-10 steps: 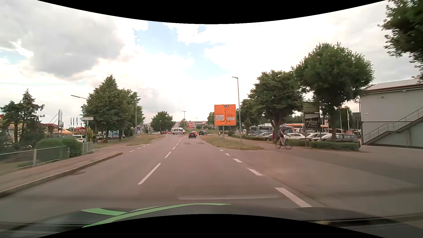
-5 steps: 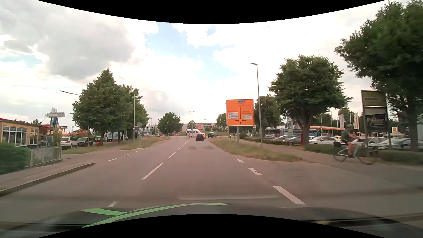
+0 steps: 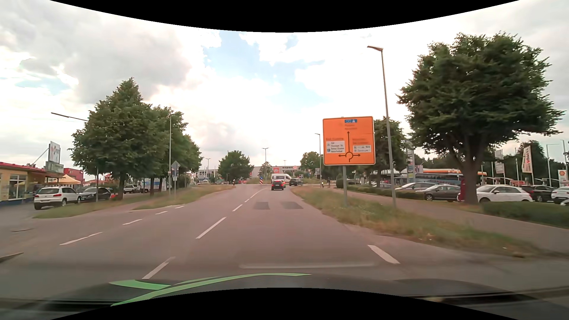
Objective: Follow the waypoints while adhering to traffic rules and regulations
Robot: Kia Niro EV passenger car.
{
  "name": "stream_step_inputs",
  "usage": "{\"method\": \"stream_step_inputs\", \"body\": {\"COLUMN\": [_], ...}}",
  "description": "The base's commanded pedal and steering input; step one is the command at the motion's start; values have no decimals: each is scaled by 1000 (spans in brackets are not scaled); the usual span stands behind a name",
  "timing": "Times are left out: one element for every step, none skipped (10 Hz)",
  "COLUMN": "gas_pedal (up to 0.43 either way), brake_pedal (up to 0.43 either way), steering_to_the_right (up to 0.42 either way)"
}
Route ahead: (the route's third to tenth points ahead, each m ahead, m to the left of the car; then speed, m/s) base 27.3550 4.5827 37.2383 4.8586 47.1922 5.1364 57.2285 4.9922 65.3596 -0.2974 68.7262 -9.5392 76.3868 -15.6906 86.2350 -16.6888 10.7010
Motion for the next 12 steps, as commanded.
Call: {"method": "stream_step_inputs", "body": {"gas_pedal": [0, 0, 0, 0, 0, 0, 0, 0, 0, 0, 0, 0], "brake_pedal": [183, 189, 189, 189, 183, 183, 183, 183, 183, 183, 183, 183], "steering_to_the_right": [-24, -18, -12, -11, -11, -10, -8, -7, -6, -6, -6, -5]}}
